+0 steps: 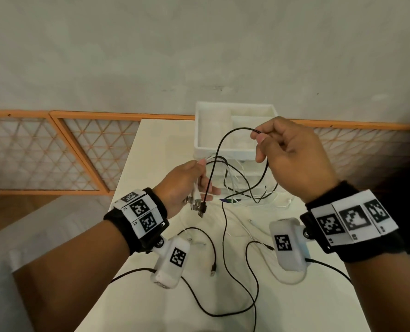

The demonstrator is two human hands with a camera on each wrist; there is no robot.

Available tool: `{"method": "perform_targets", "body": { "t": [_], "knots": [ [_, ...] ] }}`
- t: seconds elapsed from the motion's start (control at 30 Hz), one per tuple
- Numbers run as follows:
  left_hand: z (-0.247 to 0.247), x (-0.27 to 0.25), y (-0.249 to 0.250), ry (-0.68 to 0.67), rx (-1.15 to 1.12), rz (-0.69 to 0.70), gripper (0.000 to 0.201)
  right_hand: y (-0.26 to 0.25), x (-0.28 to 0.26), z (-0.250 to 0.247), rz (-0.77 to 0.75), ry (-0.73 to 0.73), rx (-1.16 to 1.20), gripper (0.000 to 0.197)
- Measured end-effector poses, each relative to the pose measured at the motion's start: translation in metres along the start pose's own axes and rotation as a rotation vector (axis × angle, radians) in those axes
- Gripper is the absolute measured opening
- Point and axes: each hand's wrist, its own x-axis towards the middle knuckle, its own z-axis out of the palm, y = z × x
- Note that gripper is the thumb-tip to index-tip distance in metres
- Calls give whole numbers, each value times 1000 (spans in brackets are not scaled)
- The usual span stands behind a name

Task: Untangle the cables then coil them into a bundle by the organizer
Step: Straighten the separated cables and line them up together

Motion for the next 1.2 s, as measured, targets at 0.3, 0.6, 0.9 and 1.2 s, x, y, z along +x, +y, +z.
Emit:
{"method": "perform_targets", "body": {
  "t": [0.3, 0.6, 0.9, 1.2],
  "knots": [
    [3, -5, -3, -169, 19, -4, 30, 3, 18, -8, -23, 106, -65, 11],
    [-14, 8, 18, 40, -55, 161, 31, 146, -16, 6, 536, -210, -655, 29],
    [-19, 19, -18, 151, 191, 22, 31, 61, 31, -43, 233, 304, 269, 23],
    [-21, 20, -22, 206, 346, -28, 43, 93, 52, -66, 189, 274, -95, 18]
  ]
}}
